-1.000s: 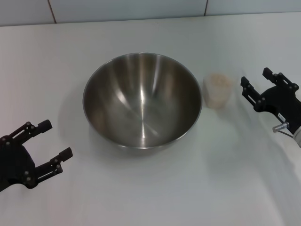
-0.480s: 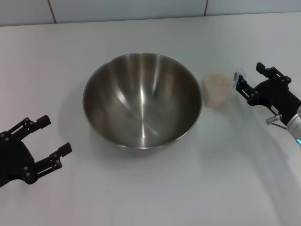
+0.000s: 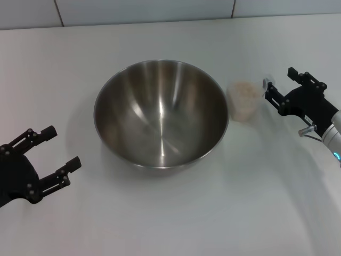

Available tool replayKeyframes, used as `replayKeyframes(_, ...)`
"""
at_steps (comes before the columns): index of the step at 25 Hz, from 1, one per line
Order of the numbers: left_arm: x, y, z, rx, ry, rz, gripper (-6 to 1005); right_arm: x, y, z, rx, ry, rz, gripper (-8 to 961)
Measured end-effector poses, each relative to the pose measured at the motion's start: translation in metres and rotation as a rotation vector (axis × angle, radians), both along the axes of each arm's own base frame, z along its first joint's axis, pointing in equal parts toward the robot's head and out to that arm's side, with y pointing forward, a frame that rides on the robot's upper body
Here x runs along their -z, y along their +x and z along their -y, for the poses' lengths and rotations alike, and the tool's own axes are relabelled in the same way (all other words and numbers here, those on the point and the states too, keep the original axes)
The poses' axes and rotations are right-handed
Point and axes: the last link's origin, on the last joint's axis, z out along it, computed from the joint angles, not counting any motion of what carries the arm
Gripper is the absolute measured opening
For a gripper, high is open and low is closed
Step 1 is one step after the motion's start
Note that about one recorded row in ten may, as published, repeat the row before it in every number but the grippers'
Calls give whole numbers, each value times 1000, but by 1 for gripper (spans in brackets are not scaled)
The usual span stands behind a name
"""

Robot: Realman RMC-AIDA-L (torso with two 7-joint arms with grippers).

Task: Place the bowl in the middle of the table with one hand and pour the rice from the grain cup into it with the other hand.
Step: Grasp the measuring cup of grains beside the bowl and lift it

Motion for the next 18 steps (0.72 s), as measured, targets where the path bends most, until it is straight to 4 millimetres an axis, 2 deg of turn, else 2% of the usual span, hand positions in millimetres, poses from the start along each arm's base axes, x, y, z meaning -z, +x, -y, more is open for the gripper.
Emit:
replayKeyframes(5,0,0,-1,0,0,-2,811,0,-1,0,-2,1,-1,644)
replayKeyframes(18,2,1,-1,2,-1,2,811,1,-3,-1,-12,2,-4,458)
